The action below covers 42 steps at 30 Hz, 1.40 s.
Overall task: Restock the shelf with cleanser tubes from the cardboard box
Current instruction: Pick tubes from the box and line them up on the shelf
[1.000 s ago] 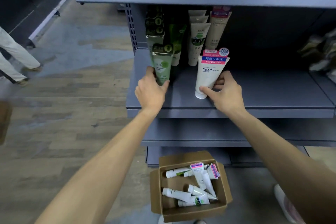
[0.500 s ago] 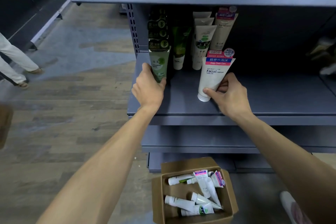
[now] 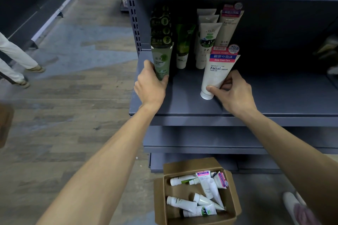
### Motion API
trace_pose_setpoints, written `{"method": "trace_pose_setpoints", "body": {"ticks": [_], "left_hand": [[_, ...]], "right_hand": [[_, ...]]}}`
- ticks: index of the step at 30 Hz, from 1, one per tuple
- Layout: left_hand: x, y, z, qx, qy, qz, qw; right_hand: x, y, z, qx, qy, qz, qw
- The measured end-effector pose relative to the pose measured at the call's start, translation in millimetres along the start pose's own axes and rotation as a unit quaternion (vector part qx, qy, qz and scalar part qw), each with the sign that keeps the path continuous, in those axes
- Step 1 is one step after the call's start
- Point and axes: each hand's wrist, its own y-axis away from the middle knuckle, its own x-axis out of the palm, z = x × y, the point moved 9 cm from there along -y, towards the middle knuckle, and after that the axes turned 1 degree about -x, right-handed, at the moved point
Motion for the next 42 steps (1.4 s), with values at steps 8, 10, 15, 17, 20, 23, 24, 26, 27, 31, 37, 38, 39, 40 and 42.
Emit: {"method": "trace_pose_setpoints", "body": {"ticks": [8, 10, 15, 17, 20, 23, 24, 26, 27, 31, 37, 38, 39, 40, 42], "left_hand": [[-3.9, -1.3, -4.4, 0.001, -0.002, -0.003, 1.0], [-3.3, -1.7, -3.2, 0.002, 0.001, -0.003, 1.0], [-1.7, -1.5, -2.9, 0.012, 0.012, -0.006, 1.0], [0.2, 0.4, -0.8, 0.01, 0.027, 0.001, 1.0], [4.9, 10.1, 8.5, -0.013, 0.071, 0.017, 0.997], [5.5, 30.8, 6.5, -0.003, 0.08, 0.0, 0.997], [4.1, 38.8, 1.0, 0.018, 0.066, -0.02, 0.997], [4.9, 55.3, -19.2, 0.086, 0.027, -0.051, 0.995], [10.8, 63.5, -32.0, 0.126, 0.018, -0.046, 0.991], [49.7, 77.8, -71.7, 0.197, 0.06, 0.043, 0.978], [92.7, 66.5, -87.9, 0.184, 0.078, 0.087, 0.976], [95.6, 64.8, -89.2, 0.185, 0.078, 0.088, 0.976], [99.3, 62.9, -92.0, 0.188, 0.076, 0.089, 0.975], [103.0, 61.2, -95.4, 0.198, 0.073, 0.091, 0.973], [110.3, 57.5, -103.4, 0.222, 0.056, 0.103, 0.968]], "right_hand": [[1.1, 0.2, 2.4, -0.004, 0.013, 0.006, 1.0], [1.3, 0.0, 2.4, -0.006, 0.015, 0.007, 1.0], [0.4, -1.2, 3.7, -0.01, 0.024, 0.008, 1.0], [0.7, -2.0, 4.3, -0.01, 0.029, 0.009, 0.999], [1.2, -2.7, 5.3, -0.013, 0.033, 0.012, 0.999], [0.6, -2.6, 5.7, -0.019, 0.026, 0.01, 0.999], [0.6, -2.7, 5.5, -0.022, 0.023, 0.01, 0.999], [0.9, -4.2, 4.6, -0.026, 0.018, 0.014, 0.999], [1.0, -5.7, 4.3, -0.029, 0.016, 0.017, 0.999], [-1.0, -15.7, 1.5, -0.051, 0.018, 0.019, 0.998], [-13.6, -45.3, -12.9, -0.079, 0.019, 0.006, 0.997], [-16.0, -50.8, -14.9, -0.084, 0.023, 0.004, 0.996], [-19.7, -57.2, -17.7, -0.086, 0.026, 0.002, 0.996], [-23.4, -63.2, -20.5, -0.088, 0.029, 0.001, 0.996], [-29.2, -76.0, -25.9, -0.086, 0.033, 0.004, 0.996]]}}
